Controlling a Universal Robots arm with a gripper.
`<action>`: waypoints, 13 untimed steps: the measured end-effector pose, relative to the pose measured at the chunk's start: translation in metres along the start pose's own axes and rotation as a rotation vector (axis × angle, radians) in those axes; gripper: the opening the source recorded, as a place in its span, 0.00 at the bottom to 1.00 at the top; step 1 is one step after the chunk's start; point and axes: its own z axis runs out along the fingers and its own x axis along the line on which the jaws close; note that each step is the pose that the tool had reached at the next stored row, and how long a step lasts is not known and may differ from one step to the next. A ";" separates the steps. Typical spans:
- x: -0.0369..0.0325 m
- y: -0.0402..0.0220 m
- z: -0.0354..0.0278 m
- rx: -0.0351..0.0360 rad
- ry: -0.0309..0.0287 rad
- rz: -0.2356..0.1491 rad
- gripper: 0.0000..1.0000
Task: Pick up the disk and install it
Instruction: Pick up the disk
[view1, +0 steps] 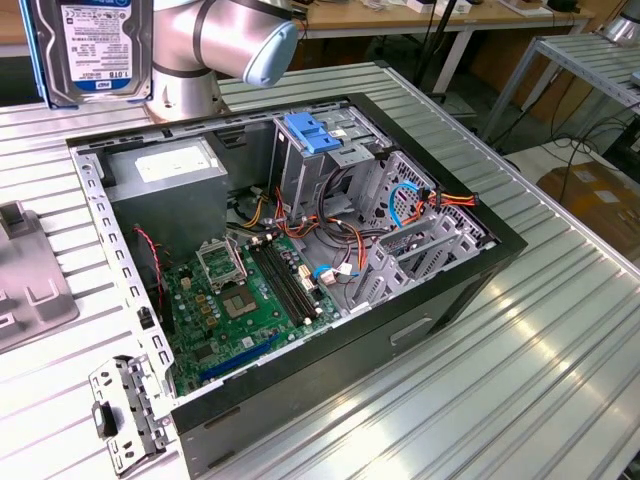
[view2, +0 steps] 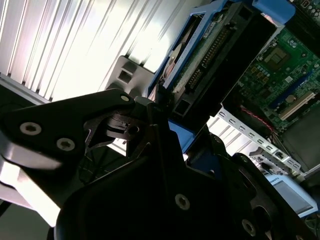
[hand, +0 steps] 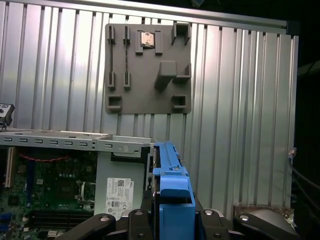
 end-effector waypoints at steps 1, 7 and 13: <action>0.0004 -0.0004 0.0000 0.0001 -0.0001 0.000 0.37; 0.0061 -0.0032 -0.0006 0.0000 -0.0001 0.000 0.37; 0.0109 -0.0052 -0.0010 0.0002 -0.0001 0.000 0.37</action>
